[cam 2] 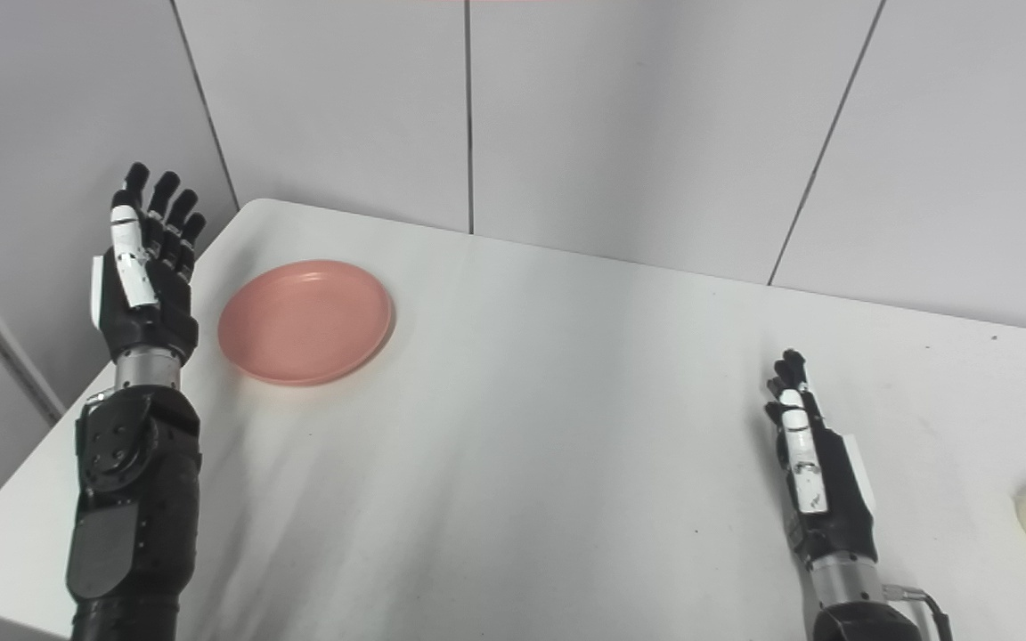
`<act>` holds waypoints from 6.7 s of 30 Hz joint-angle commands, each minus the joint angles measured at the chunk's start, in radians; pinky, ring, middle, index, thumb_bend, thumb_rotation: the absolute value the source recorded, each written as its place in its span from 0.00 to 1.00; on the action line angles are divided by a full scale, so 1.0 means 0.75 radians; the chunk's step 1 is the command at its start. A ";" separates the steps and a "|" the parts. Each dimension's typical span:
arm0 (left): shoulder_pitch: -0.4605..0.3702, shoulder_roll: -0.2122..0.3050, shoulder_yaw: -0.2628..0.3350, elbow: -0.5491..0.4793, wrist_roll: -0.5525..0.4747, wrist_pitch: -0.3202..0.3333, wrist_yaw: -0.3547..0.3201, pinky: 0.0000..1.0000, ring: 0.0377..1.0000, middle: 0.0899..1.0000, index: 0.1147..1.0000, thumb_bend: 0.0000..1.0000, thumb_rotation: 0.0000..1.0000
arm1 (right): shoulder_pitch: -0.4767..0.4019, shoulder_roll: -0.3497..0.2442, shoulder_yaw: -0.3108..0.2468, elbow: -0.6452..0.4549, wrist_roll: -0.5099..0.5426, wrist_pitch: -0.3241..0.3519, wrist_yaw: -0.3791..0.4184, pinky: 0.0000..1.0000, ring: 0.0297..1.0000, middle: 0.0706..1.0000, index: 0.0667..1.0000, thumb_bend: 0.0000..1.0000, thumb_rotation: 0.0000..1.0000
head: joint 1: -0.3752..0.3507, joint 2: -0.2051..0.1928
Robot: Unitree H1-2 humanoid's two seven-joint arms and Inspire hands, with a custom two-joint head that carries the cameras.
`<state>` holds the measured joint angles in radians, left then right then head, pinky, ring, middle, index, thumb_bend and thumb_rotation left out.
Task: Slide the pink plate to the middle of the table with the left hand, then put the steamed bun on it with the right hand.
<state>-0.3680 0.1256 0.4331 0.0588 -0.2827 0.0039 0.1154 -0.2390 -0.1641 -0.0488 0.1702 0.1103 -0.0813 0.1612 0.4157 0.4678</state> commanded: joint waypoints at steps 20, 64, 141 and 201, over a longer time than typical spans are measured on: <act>-0.071 0.093 0.043 0.192 -0.107 -0.101 -0.008 0.96 0.93 0.93 0.94 0.45 1.00 | 0.053 0.002 -0.003 -0.034 0.001 0.030 -0.003 1.00 1.00 1.00 1.00 0.12 1.00 | 0.003 0.012; -0.125 0.064 -0.080 0.682 -0.123 -0.066 -0.121 0.93 0.93 0.94 0.93 0.40 1.00 | 0.065 0.017 0.004 -0.071 -0.004 0.046 -0.009 1.00 1.00 1.00 1.00 0.12 1.00 | -0.018 0.022; 0.131 -0.096 -0.672 0.286 -0.041 0.338 -0.548 0.97 0.94 0.94 0.94 0.39 1.00 | 0.079 0.127 0.069 -0.044 -0.179 0.007 -0.130 0.98 0.95 0.97 0.98 0.24 1.00 | -0.504 0.113; 0.107 0.043 -0.441 0.640 -0.172 0.106 -0.722 0.90 0.89 0.89 0.88 0.45 1.00 | 0.024 -0.471 -0.172 -0.623 -1.403 0.572 -0.023 0.65 0.76 0.80 0.81 0.90 0.42 | -1.189 -0.017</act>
<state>-0.3706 0.1382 0.1033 0.4332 -0.4333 0.0406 -0.4396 -0.1829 -0.4800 -0.1632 -0.2832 -0.9451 0.3242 0.1379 -0.4770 0.4541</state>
